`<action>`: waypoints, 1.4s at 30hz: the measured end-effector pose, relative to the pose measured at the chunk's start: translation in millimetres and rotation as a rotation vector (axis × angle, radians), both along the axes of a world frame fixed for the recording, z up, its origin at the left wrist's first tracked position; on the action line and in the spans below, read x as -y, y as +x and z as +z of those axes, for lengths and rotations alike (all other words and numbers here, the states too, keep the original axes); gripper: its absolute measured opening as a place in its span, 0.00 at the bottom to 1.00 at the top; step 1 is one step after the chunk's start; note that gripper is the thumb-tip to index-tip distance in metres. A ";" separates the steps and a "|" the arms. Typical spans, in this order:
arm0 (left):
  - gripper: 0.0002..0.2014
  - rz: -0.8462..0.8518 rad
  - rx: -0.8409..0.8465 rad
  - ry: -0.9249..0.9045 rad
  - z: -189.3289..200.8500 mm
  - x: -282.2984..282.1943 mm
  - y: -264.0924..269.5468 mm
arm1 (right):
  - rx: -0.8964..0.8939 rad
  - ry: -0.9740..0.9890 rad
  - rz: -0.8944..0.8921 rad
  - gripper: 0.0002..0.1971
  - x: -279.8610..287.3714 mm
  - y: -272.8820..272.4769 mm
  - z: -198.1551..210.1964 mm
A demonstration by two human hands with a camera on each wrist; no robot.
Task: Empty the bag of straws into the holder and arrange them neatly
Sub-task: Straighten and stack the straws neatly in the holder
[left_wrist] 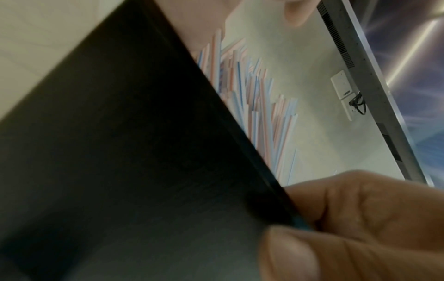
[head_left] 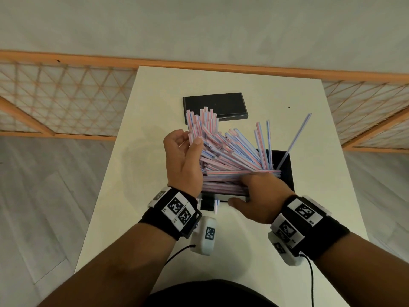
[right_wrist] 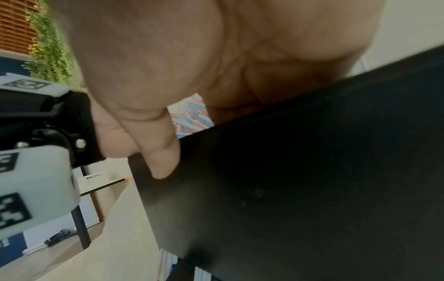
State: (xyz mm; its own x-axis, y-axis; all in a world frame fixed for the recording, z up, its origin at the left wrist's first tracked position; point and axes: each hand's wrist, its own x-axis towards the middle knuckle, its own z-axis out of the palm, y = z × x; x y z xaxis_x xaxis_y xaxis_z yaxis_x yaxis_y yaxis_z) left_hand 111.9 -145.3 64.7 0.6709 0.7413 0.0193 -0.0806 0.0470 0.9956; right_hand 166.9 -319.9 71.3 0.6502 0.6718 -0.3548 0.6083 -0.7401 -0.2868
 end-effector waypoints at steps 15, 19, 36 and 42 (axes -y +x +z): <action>0.20 -0.013 -0.028 0.070 -7.7 0.3 0.6 | 0.061 0.130 -0.617 0.28 57.0 74.4 51.5; 0.23 -0.014 -0.024 0.080 -7.9 1.7 0.1 | 0.073 0.176 -0.484 0.12 40.2 84.2 53.9; 0.28 -0.039 -0.073 0.203 -8.0 3.5 -1.5 | 0.055 -0.007 -0.316 0.37 8.8 60.9 28.3; 0.27 -0.026 -0.115 0.248 -9.4 2.5 -2.2 | 0.028 0.151 -0.208 0.09 -12.1 50.7 27.9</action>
